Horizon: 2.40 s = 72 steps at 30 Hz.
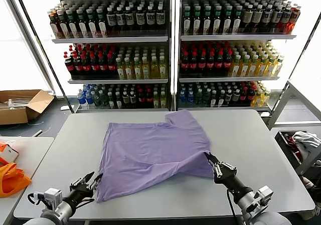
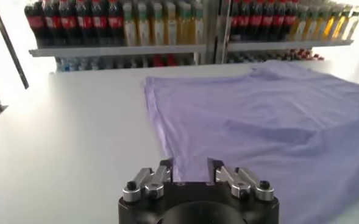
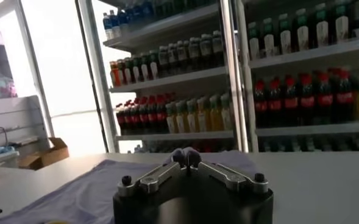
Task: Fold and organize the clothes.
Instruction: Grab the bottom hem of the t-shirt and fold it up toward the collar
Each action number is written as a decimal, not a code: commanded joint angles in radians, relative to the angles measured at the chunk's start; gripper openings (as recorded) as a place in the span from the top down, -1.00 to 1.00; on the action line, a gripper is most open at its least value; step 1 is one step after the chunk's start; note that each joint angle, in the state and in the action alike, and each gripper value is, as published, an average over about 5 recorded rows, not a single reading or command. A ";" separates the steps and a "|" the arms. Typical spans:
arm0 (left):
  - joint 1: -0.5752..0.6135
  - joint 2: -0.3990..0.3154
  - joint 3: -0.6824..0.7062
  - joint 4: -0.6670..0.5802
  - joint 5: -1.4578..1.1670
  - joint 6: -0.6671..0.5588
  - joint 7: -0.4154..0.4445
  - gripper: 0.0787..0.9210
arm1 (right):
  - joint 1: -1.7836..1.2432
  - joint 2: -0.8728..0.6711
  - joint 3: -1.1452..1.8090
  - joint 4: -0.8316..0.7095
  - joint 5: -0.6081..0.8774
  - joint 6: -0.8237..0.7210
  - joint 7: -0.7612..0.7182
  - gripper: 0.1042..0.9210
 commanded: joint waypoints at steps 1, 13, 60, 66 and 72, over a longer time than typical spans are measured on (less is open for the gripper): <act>0.174 -0.048 0.016 -0.108 0.110 0.069 -0.050 -0.07 | 0.002 -0.003 -0.004 0.011 0.001 -0.007 -0.001 0.99; 0.141 -0.057 0.039 -0.046 0.113 0.039 -0.049 -0.45 | -0.043 -0.002 0.018 0.035 -0.005 0.006 -0.014 0.99; -0.344 0.144 0.024 0.091 -0.242 -0.009 -0.007 0.98 | 0.125 0.026 -0.043 -0.089 0.005 0.012 0.017 0.99; -0.479 0.138 0.102 0.221 -0.244 0.006 -0.009 0.98 | 0.256 0.020 -0.112 -0.242 0.006 0.000 0.027 0.99; -0.550 0.115 0.164 0.328 -0.237 0.025 -0.005 0.98 | 0.387 0.038 -0.197 -0.385 0.001 -0.010 0.034 0.99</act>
